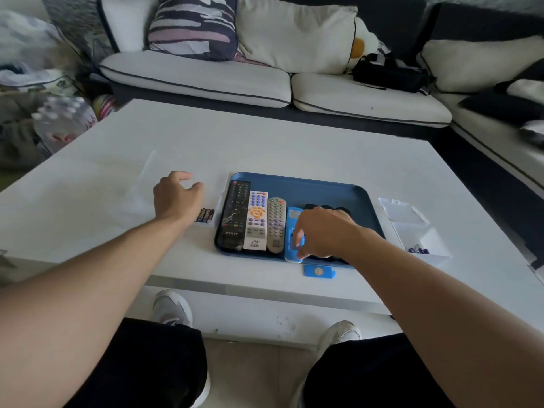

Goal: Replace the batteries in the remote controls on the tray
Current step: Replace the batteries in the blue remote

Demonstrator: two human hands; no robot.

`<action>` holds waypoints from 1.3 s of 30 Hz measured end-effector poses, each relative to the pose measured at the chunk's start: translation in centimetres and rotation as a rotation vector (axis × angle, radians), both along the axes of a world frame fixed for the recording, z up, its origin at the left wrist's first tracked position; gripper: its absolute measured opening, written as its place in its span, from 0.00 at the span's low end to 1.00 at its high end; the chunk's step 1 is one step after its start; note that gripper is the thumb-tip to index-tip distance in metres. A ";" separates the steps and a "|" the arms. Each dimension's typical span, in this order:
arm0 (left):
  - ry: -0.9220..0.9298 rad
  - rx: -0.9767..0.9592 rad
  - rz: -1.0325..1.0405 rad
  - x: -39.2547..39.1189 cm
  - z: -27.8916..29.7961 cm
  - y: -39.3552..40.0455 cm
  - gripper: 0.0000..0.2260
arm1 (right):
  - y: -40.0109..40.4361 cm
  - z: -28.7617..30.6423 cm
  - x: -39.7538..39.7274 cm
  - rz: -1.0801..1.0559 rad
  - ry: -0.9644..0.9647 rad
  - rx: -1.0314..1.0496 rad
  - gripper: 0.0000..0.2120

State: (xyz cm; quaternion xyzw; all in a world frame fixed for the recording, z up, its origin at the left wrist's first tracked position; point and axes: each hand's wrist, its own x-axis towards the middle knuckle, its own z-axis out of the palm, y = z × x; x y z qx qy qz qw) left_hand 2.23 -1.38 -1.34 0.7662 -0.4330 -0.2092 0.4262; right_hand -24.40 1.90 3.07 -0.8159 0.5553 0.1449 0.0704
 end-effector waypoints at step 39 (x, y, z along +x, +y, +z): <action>0.140 0.035 0.255 8.7 -5.1 2.3 0.15 | -6.8 -2.1 25.9 0.590 0.126 -0.044 0.12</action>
